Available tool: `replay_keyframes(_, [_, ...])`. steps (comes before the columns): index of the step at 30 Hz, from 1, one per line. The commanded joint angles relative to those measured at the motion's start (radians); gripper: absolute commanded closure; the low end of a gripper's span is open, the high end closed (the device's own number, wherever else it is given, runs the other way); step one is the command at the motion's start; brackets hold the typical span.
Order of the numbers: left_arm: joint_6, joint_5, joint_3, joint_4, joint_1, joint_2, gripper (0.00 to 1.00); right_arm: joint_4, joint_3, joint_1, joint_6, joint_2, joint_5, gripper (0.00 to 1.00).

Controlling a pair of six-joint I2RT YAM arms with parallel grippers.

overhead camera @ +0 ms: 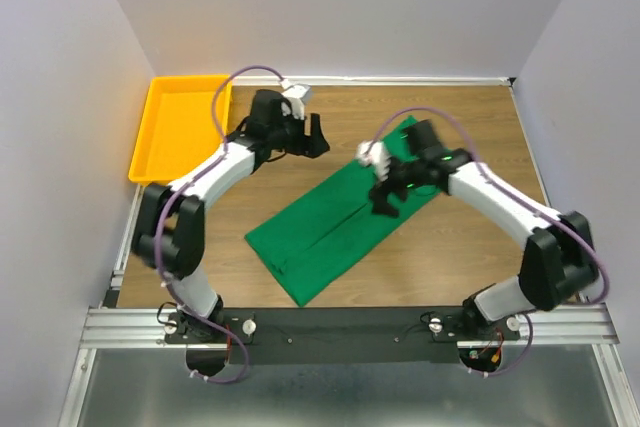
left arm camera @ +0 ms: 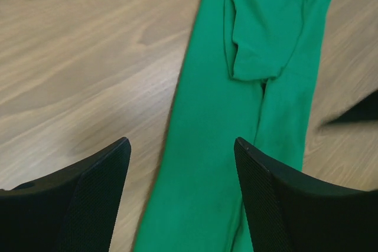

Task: Fold and stack the t-shirts

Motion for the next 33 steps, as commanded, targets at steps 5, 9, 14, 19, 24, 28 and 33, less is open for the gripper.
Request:
replay_keyframes(5, [0.036,0.045,0.363,-0.089,-0.098,0.392,0.24,0.029,-0.144,-0.66,0.377,-0.15,-0.011,0.01])
replay_keyframes(9, [0.048,0.032,0.533,-0.184,-0.137,0.558,0.25,0.092,-0.205,-0.888,0.562,-0.158,-0.035,0.05])
replay_keyframes(14, [0.049,0.028,0.658,-0.264,-0.164,0.69,0.32,0.12,-0.221,-0.953,0.647,-0.164,-0.043,0.08])
replay_keyframes(19, [0.049,0.008,0.758,-0.322,-0.181,0.76,0.39,0.123,-0.21,-0.955,0.668,-0.124,-0.061,0.09])
replay_keyframes(24, [0.062,0.049,0.821,-0.371,-0.198,0.82,0.68,0.123,-0.201,-0.955,0.679,-0.097,-0.08,0.09])
replay_keyframes(28, [0.042,0.043,0.818,-0.351,-0.192,0.808,1.0,0.121,-0.201,-0.955,0.673,-0.075,-0.091,0.09])
replay_keyframes(33, [-0.091,-0.101,0.774,-0.337,-0.122,0.746,1.0,0.121,-0.181,-0.953,0.684,0.003,-0.12,0.11])
